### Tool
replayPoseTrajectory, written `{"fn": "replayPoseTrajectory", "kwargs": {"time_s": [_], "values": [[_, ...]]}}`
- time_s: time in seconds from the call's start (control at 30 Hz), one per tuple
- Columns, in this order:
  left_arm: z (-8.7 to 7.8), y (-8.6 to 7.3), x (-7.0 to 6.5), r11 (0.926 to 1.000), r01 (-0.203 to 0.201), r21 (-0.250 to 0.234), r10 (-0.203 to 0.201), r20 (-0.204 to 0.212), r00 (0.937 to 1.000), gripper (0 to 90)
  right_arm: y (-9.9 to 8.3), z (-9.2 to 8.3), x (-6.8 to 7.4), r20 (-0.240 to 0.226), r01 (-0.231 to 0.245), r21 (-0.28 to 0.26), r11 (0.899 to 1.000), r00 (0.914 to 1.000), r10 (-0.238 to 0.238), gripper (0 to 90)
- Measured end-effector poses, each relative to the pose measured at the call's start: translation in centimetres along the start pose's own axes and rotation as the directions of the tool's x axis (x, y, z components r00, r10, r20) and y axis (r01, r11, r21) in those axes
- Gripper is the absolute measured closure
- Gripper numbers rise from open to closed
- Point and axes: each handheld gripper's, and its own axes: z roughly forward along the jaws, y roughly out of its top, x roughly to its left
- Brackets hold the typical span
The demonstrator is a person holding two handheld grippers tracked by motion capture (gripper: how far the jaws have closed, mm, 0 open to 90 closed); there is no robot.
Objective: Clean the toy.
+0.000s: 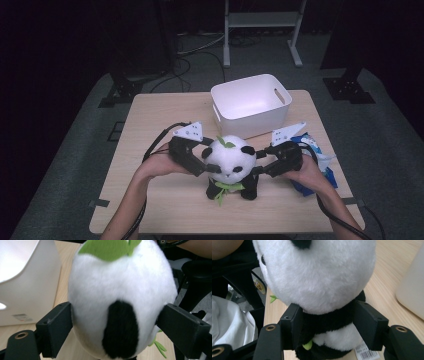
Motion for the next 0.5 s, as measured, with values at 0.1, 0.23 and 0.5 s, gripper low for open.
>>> {"fn": "replayPoseTrajectory", "kwargs": {"time_s": [0.1, 0.23, 0.5], "values": [[-0.5, 0.1, 0.0, 0.9996, -0.008, 0.028, 0.008, -0.009, 0.9999, 9.9, 0.7, 0.4, 0.1, -0.001, 0.007, 0.004, 1.0, 1.0, -0.007, 40.0], [-1.5, 0.2, 0.0, 0.9995, -0.01, 0.03, 0.011, -0.029, 0.9995, 9.7, 1.6, 1.0, 0.2, 0.004, 0.016, 0.007, 1.0, 0.9999, -0.016, 40.0], [-2.7, 0.5, 0.2, 0.9992, -0.01, 0.039, 0.012, -0.048, 0.9988, 6.7, 3.3, 2.5, 0.5, -0.006, 0.038, 0.017, 0.999, 0.9992, -0.038, 39.8]]}}
